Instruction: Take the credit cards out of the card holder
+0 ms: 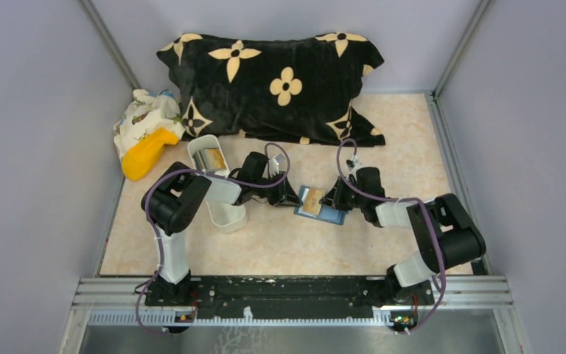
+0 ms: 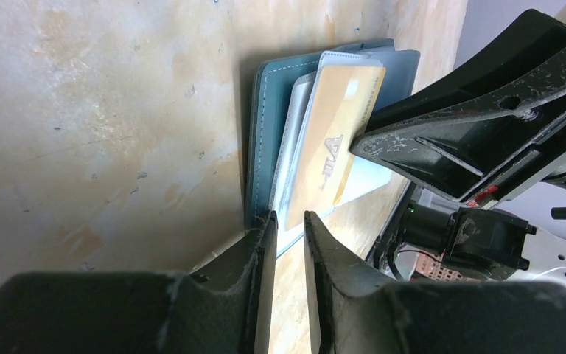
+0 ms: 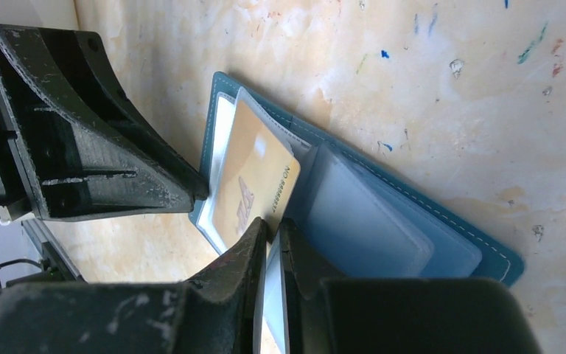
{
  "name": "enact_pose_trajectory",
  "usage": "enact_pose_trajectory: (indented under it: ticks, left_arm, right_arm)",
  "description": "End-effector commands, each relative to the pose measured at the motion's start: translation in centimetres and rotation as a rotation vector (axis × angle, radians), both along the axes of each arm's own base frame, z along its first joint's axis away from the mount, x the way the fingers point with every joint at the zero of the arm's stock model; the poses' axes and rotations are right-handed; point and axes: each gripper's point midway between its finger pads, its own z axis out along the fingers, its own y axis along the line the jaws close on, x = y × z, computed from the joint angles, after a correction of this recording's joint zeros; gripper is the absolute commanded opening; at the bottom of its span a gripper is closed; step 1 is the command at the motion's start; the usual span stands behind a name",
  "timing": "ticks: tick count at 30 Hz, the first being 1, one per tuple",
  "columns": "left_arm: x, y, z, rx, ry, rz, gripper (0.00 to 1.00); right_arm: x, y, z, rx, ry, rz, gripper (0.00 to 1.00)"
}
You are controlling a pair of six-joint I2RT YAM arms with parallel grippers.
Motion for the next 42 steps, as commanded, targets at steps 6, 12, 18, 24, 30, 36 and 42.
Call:
enact_pose_trajectory:
  ticks: [6,12,18,24,30,36,42]
  left_arm:
    - [-0.8,1.5,-3.7,0.107,0.059,0.029,0.27]
    - [-0.8,1.5,-3.8,0.102,0.063,0.028,0.27]
    - [-0.8,1.4,-3.8,0.098,0.063,0.024,0.27]
    - [-0.9,1.4,-3.8,0.097,0.064,0.024,0.27]
    - [-1.0,1.5,-3.9,0.097,0.066,0.024,0.27]
    - [-1.0,1.5,-3.9,0.098,0.067,0.023,0.27]
    - [-1.0,1.6,-4.0,0.105,0.067,0.026,0.27]
  right_arm:
    - [0.5,-0.5,0.6,-0.017,-0.044,-0.005,0.17]
    - [0.5,-0.9,0.7,-0.034,-0.042,-0.02,0.0]
    - [0.6,-1.2,1.2,-0.047,-0.054,-0.028,0.0]
    - [0.3,-0.5,1.1,-0.01,-0.043,0.002,0.27]
    - [0.1,0.1,0.5,0.033,-0.026,0.012,0.37]
    - [0.1,0.7,0.1,0.075,-0.014,0.025,0.29]
    - [0.0,0.9,0.0,0.086,-0.013,0.029,0.19]
